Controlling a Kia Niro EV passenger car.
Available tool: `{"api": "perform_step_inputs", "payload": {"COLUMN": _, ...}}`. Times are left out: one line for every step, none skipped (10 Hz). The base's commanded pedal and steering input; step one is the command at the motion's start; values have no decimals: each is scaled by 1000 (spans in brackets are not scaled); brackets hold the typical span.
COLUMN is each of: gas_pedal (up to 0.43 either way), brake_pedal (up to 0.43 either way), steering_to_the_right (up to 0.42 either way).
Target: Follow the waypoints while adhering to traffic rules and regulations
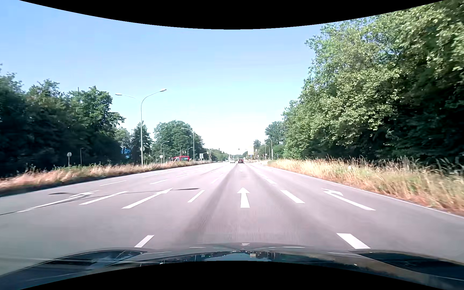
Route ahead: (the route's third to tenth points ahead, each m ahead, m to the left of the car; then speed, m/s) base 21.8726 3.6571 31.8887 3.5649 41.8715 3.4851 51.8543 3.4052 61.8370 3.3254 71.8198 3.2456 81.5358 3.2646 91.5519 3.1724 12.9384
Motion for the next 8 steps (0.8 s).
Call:
{"api": "perform_step_inputs", "payload": {"gas_pedal": 0, "brake_pedal": 159, "steering_to_the_right": -1}}
{"api": "perform_step_inputs", "payload": {"gas_pedal": 0, "brake_pedal": 159, "steering_to_the_right": -1}}
{"api": "perform_step_inputs", "payload": {"gas_pedal": 0, "brake_pedal": 159, "steering_to_the_right": -1}}
{"api": "perform_step_inputs", "payload": {"gas_pedal": 0, "brake_pedal": 159, "steering_to_the_right": -1}}
{"api": "perform_step_inputs", "payload": {"gas_pedal": 0, "brake_pedal": 159, "steering_to_the_right": -1}}
{"api": "perform_step_inputs", "payload": {"gas_pedal": 0, "brake_pedal": 159, "steering_to_the_right": -1}}
{"api": "perform_step_inputs", "payload": {"gas_pedal": 0, "brake_pedal": 159, "steering_to_the_right": -1}}
{"api": "perform_step_inputs", "payload": {"gas_pedal": 0, "brake_pedal": 152, "steering_to_the_right": -1}}
